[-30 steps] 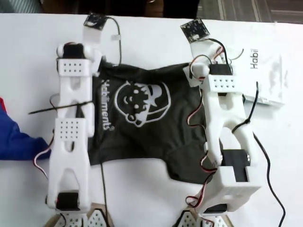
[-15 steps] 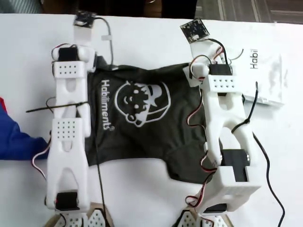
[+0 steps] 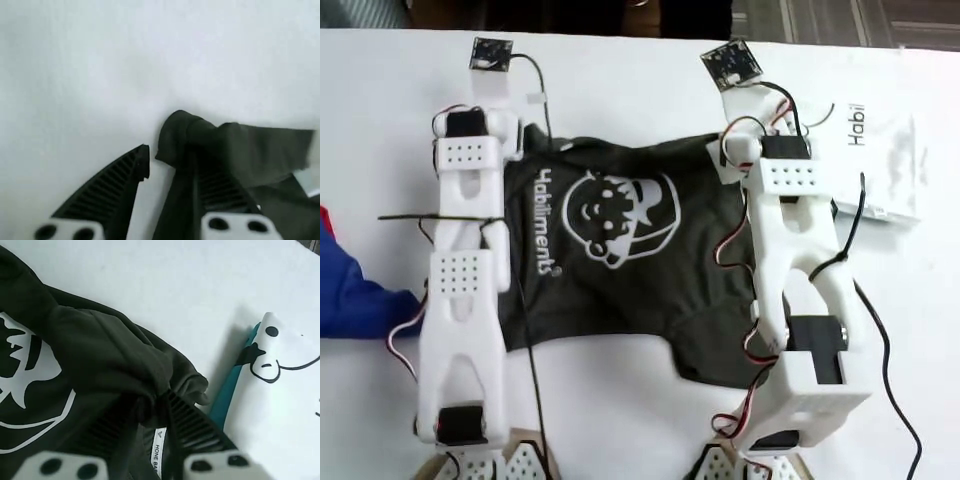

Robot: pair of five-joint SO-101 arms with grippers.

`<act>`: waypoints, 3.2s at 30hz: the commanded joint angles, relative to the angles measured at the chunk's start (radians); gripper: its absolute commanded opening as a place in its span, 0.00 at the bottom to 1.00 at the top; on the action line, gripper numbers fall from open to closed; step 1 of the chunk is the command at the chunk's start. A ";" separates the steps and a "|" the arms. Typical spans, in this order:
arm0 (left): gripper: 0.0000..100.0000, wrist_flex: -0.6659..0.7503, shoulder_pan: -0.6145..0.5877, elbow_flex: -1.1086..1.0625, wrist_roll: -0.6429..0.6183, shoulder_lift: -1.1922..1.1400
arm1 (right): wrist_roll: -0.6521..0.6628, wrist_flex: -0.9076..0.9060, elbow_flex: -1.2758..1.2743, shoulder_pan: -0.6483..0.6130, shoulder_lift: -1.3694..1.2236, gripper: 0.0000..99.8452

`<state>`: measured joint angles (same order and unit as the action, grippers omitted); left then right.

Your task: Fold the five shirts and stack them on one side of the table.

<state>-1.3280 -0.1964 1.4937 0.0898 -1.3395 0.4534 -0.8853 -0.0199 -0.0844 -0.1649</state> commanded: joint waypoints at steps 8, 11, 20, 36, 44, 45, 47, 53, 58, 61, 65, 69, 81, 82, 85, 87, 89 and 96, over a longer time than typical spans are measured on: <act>0.14 0.018 0.077 -0.053 0.189 0.014 | 0.000 -0.002 0.052 -0.007 0.074 0.02; 0.02 0.021 0.080 -0.048 0.198 0.014 | 0.000 -0.002 0.052 -0.007 0.074 0.02; 0.03 -0.028 0.084 -0.008 0.169 0.069 | 0.000 -0.002 0.048 -0.007 0.074 0.02; 0.03 -0.304 0.084 0.174 0.040 0.216 | 0.000 -0.002 0.046 -0.007 0.071 0.02; 0.19 -0.158 0.077 0.058 -0.112 0.140 | 0.000 -0.024 0.051 -0.007 0.071 0.02; 0.19 -0.140 0.077 0.047 -0.198 0.123 | 0.000 -0.024 0.051 -0.007 0.071 0.02; 0.20 -0.100 0.081 0.033 -0.341 0.092 | 0.000 -0.024 0.051 -0.007 0.070 0.02; 0.21 -0.023 0.060 0.035 -0.591 -0.006 | 0.000 -0.030 0.052 -0.004 0.074 0.02; 0.21 0.005 0.046 0.035 -0.588 -0.029 | 0.000 -0.030 0.052 -0.007 0.070 0.02; 0.21 0.005 0.061 0.031 -0.542 -0.037 | 0.000 -0.030 0.052 -0.008 0.068 0.02; 0.14 0.009 0.089 0.031 -0.419 -0.038 | 0.000 -0.030 0.052 -0.008 0.074 0.02; 0.03 0.006 0.094 0.038 -0.371 -0.034 | 0.000 -0.031 0.049 -0.007 0.074 0.02; 0.03 -0.172 0.098 0.163 -0.367 0.133 | 0.000 -0.059 0.052 -0.005 0.074 0.02; 0.03 -0.186 0.095 0.170 -0.367 0.150 | 0.000 -0.059 0.052 -0.005 0.074 0.02; 0.03 -0.210 0.094 0.171 -0.365 0.207 | 0.000 -0.056 0.054 -0.005 0.074 0.02; 0.03 -0.233 0.094 0.171 -0.365 0.241 | 0.000 -0.056 0.060 -0.005 0.077 0.02; 0.03 -0.264 0.094 0.171 -0.365 0.273 | -0.003 -0.070 0.087 -0.001 0.093 0.02; 0.03 -0.460 0.040 0.162 -0.324 0.387 | -0.002 -0.265 0.190 -0.002 0.193 0.02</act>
<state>-1.7208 -0.1151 1.6210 -0.2723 -1.0664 0.4534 -1.0710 0.1013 -0.0844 -0.0606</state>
